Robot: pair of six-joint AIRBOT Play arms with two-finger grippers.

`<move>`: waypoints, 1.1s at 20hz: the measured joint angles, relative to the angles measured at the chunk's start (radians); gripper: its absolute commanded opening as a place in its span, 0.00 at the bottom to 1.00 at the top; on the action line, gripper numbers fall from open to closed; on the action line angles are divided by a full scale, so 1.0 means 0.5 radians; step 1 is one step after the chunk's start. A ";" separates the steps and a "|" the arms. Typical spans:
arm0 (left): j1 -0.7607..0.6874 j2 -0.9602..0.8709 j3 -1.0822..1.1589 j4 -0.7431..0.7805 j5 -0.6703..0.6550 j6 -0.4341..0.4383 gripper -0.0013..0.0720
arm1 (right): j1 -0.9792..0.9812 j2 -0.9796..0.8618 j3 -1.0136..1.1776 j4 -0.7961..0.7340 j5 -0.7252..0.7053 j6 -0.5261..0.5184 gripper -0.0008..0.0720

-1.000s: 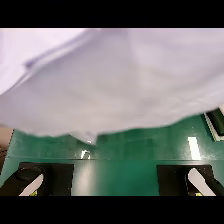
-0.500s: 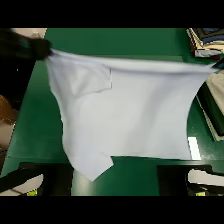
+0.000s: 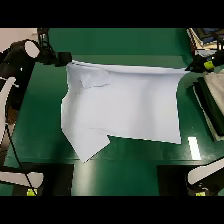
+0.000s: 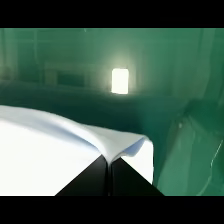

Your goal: Fold the shirts.

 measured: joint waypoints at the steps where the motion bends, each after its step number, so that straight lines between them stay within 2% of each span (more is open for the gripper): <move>1: 0.034 -0.005 0.000 -0.052 -0.024 0.038 0.06 | 0.002 -0.004 0.011 0.002 -0.010 -0.002 0.03; 7: 0.127 0.002 -0.079 -0.151 -0.565 0.355 0.06 | 0.061 0.239 -0.414 -0.185 -0.085 -0.048 0.03; 10: 0.136 0.005 -0.241 -0.155 -0.665 0.423 0.06 | 0.117 0.381 -0.764 -0.269 -0.169 -0.067 0.03; 13: 0.140 0.005 -0.422 -0.157 -0.648 0.440 0.07 | 0.170 0.454 -1.041 -0.291 -0.253 -0.076 0.03; 14: 0.140 0.005 -0.469 -0.162 -0.626 0.431 0.37 | 0.181 0.468 -1.113 -0.295 -0.275 -0.077 0.04; 15: 0.140 0.005 -0.501 -0.162 -0.623 0.413 0.73 | 0.186 0.477 -1.164 -0.297 -0.295 -0.078 0.12; 16: 0.140 0.005 -0.524 -0.162 -0.616 0.384 0.75 | 0.193 0.482 -1.205 -0.298 -0.300 -0.077 0.42; 17: 0.141 0.005 -0.535 -0.163 -0.616 0.360 0.75 | 0.197 0.490 -1.225 -0.298 -0.298 -0.079 0.49; 22: 0.148 0.198 -0.587 -0.129 -0.767 0.285 0.75 | 0.150 0.595 -1.197 -0.299 -0.127 -0.082 0.49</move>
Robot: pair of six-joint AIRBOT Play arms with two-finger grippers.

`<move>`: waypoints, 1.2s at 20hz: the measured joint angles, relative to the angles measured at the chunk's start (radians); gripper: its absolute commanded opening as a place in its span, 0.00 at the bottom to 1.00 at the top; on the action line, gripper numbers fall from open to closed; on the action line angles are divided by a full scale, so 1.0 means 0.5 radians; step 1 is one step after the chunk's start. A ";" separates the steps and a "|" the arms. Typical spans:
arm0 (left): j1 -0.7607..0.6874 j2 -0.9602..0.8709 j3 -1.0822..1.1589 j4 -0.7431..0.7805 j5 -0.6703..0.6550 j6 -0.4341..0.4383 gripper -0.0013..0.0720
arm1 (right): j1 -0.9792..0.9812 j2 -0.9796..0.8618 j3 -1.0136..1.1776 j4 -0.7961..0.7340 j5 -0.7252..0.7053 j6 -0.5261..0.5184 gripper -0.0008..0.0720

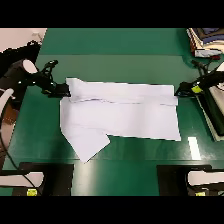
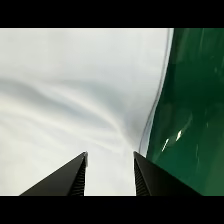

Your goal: Fold the shirts.

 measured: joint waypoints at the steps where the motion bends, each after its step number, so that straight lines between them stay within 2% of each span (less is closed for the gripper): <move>1: 0.001 0.079 -0.045 0.027 -0.037 -0.009 0.75 | -0.024 0.054 0.005 0.000 0.033 0.000 0.49; 7: 0.001 0.739 -0.712 0.089 -0.189 -0.188 0.75 | -0.139 0.393 0.015 0.001 0.184 0.000 0.49; 12: 0.001 1.161 -1.342 -0.123 -0.188 -0.302 0.75 | -0.161 0.533 0.015 0.002 0.219 0.000 0.49; 17: -0.002 1.274 -1.695 -0.407 0.024 -0.329 0.75 | -0.166 0.566 0.015 0.002 0.240 0.000 0.49; 21: -0.005 1.295 -1.791 -0.555 0.231 -0.337 0.75 | -0.166 0.571 0.015 0.002 0.260 0.000 0.49; 24: -0.006 1.299 -1.823 -0.608 0.291 -0.337 0.75 | -0.166 0.572 0.015 0.002 0.275 0.000 0.49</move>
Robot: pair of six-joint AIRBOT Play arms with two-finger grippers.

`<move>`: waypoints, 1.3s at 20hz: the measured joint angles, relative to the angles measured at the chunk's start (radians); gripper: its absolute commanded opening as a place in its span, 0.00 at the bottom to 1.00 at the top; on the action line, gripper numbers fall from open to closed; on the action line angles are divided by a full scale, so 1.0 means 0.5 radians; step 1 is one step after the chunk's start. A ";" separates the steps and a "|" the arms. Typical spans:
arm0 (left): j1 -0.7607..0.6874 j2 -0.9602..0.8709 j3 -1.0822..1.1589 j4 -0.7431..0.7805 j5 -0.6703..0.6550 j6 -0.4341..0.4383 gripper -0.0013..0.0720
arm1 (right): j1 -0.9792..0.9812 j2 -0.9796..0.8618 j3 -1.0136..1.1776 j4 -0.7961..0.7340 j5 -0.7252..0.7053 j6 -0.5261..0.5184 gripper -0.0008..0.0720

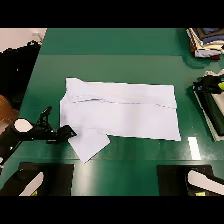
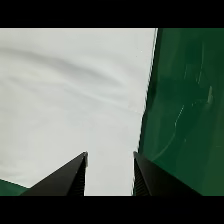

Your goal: Fold the shirts.

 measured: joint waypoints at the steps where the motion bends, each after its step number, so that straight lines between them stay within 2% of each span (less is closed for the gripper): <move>1: 0.000 0.001 -0.006 -0.013 0.009 0.000 0.61 | 0.000 0.000 0.000 0.001 0.013 0.000 0.49; 2: 0.000 0.001 -0.011 -0.018 0.018 0.000 0.29 | 0.000 0.000 0.000 0.001 0.028 0.001 0.49; 3: -0.001 0.001 -0.016 -0.015 0.018 -0.001 0.08 | 0.000 0.001 -0.002 0.000 0.042 0.001 0.49; 7: 0.000 0.002 -0.019 -0.048 0.018 0.014 0.06 | -0.035 0.081 -0.169 -0.002 0.066 0.001 0.49; 10: 0.000 0.002 -0.002 -0.066 0.011 0.058 0.06 | -0.169 0.217 -0.494 -0.008 0.032 0.001 0.49; 12: 0.000 0.002 0.024 -0.077 0.002 0.093 0.06 | -0.308 0.301 -0.758 -0.012 0.009 -0.002 0.67; 13: 0.000 0.002 0.040 -0.085 -0.002 0.111 0.06 | -0.392 0.336 -0.910 -0.016 -0.005 -0.019 0.66; 14: 0.000 0.002 0.054 -0.087 -0.003 0.125 0.06 | -0.475 0.360 -1.057 -0.015 -0.016 -0.037 0.60; 19: 0.000 0.002 0.092 -0.101 -0.001 0.162 0.06 | -0.719 0.411 -1.619 0.091 -0.169 -0.157 0.60; 23: 0.000 0.002 0.098 -0.105 0.007 0.169 0.06 | -0.768 0.421 -1.822 0.240 -0.263 -0.211 0.59; 24: 0.000 0.002 0.098 -0.105 0.007 0.171 0.06 | -0.774 0.423 -1.842 0.260 -0.279 -0.217 0.49; 26: 0.000 0.002 0.098 -0.105 0.008 0.172 0.06 | -0.779 0.423 -1.874 0.285 -0.323 -0.233 0.39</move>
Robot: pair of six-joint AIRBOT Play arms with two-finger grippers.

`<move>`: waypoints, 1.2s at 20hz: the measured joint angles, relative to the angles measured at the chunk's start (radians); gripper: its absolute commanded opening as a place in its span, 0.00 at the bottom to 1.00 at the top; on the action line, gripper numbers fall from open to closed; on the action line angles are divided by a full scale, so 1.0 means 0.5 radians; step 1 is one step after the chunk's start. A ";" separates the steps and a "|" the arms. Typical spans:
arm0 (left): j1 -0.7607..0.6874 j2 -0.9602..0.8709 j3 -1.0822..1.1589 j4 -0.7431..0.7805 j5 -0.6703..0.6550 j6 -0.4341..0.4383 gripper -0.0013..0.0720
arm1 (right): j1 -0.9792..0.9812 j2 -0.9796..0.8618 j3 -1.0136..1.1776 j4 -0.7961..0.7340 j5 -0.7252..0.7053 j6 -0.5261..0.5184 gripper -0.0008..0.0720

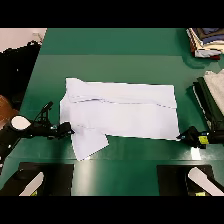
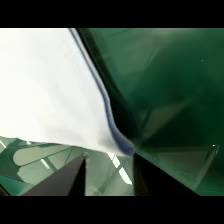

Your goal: Fold the shirts.

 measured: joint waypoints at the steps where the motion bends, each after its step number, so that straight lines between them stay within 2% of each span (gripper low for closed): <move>1: 0.000 0.000 0.000 0.000 0.001 0.000 0.06 | -0.002 0.000 -0.008 0.007 -0.011 -0.011 0.16; 2: 0.000 0.000 0.001 0.000 0.001 0.001 0.06 | -0.005 -0.001 -0.017 0.002 -0.043 -0.031 0.04; 5: -0.001 0.000 0.027 0.040 -0.041 0.001 0.05 | -0.007 0.001 -0.023 0.004 -0.053 -0.109 0.03; 10: -0.001 0.038 0.158 0.208 -0.318 0.001 0.05 | -0.008 0.185 -0.026 -0.056 0.035 -0.155 0.03; 16: -0.002 0.455 0.325 0.263 -0.609 -0.082 0.06 | -0.008 0.529 0.150 -0.279 0.247 0.001 0.03; 20: -0.002 0.427 0.573 0.274 -0.539 -0.076 0.06 | 0.085 0.410 0.494 -0.247 0.282 0.066 0.03; 24: -0.002 0.060 0.760 0.283 -0.234 0.009 0.06 | 0.401 0.075 0.851 -0.228 0.162 0.119 0.03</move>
